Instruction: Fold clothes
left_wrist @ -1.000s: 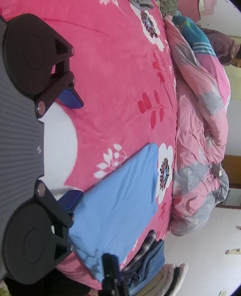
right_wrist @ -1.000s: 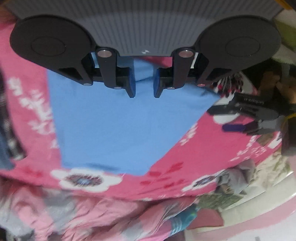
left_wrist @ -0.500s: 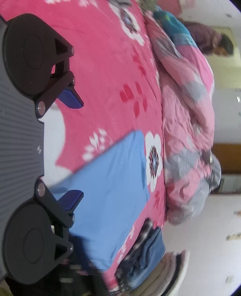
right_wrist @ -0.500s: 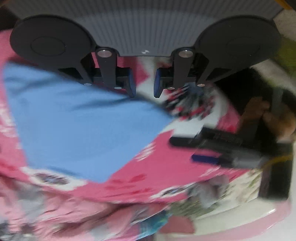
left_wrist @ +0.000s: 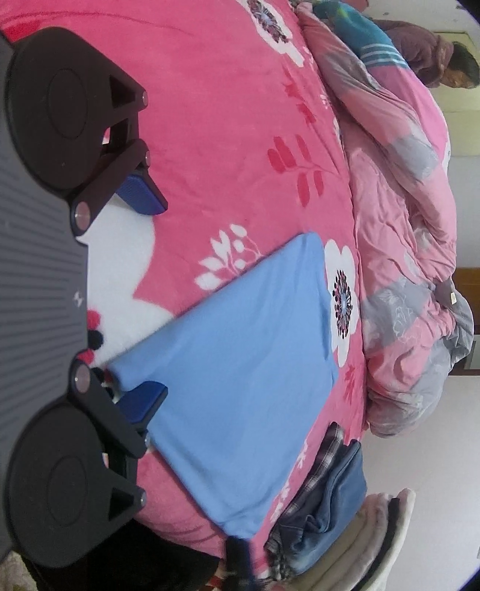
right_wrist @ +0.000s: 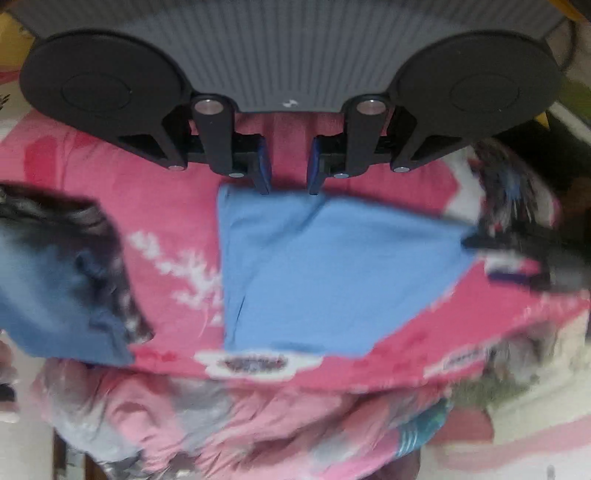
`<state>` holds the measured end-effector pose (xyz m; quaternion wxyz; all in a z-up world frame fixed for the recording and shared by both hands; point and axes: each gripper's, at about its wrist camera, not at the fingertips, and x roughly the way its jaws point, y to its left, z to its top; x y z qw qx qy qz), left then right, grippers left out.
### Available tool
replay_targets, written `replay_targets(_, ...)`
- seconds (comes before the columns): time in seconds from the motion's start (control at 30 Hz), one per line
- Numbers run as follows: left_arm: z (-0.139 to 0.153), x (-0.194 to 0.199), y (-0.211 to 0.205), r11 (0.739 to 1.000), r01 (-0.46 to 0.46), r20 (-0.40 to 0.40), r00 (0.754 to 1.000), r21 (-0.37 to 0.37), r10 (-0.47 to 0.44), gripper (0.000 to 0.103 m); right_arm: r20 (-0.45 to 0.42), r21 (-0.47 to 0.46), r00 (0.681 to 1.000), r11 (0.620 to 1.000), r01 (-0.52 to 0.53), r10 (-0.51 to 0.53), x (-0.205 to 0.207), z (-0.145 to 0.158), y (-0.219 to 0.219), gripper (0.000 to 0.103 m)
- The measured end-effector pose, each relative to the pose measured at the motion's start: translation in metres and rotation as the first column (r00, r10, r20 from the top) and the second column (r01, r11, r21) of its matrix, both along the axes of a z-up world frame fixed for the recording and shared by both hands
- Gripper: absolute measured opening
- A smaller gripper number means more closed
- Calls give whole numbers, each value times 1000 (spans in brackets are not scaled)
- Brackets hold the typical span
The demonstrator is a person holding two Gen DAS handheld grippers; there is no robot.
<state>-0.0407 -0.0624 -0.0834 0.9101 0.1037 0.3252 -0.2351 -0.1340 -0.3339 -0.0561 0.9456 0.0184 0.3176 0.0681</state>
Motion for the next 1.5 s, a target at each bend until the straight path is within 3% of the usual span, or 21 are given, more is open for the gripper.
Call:
replay_targets(0.07,0,-1,-1,1000,-1,2,1000,8,1,98,41,38,999,999,-5,3,6,5,-2,19)
replay_targets(0.37,0,1,-2,1000,-4,-12,1000,9,4,99,-11,161,983,970,184,-184,8,-8,-49,20)
replay_targets(0.5,0,2,-2,1000,-5,-15,1000,13,5,99,1,284,988,947,148,-155,9,-12,-57,21)
replay_targets(0.6,0,2,-3,1000,-6,-16,1000,16,6,99,6,291,992,949,119,-126,18,-18,-54,21)
replay_targets(0.67,0,2,-3,1000,-7,-16,1000,17,7,99,0,316,992,942,117,-124,23,-22,-56,0)
replay_targets(0.83,1,2,-3,1000,-8,-16,1000,19,8,99,34,425,982,892,152,-183,10,-18,-77,0)
replay_targets(0.93,1,2,-3,1000,-7,-17,1000,22,8,99,-60,394,970,887,240,-236,15,-38,-83,0)
replay_targets(1.03,1,2,-3,1000,-6,-17,1000,24,7,99,-24,415,967,877,240,-253,8,-31,-84,3)
replay_targets(1.17,1,1,-3,1000,-8,-15,1000,23,9,99,34,397,976,899,184,-214,12,-16,-77,5)
replay_targets(1.23,1,1,-3,1000,-9,-14,1000,22,10,99,50,385,985,913,136,-168,21,-12,-69,17)
replay_targets(1.3,0,0,-2,1000,-11,-12,1000,19,11,99,42,367,991,925,100,-124,30,-12,-61,20)
replay_targets(1.33,0,0,-2,1000,-11,-11,1000,18,11,99,23,353,995,932,85,-100,34,-15,-57,17)
replay_targets(1.4,0,0,-1,1000,-10,-10,1000,15,10,99,0,341,998,938,66,-70,35,-18,-54,0)
replay_targets(1.5,-1,1,0,1000,-7,-10,1000,9,7,99,17,381,995,920,88,-103,26,-18,-60,0)
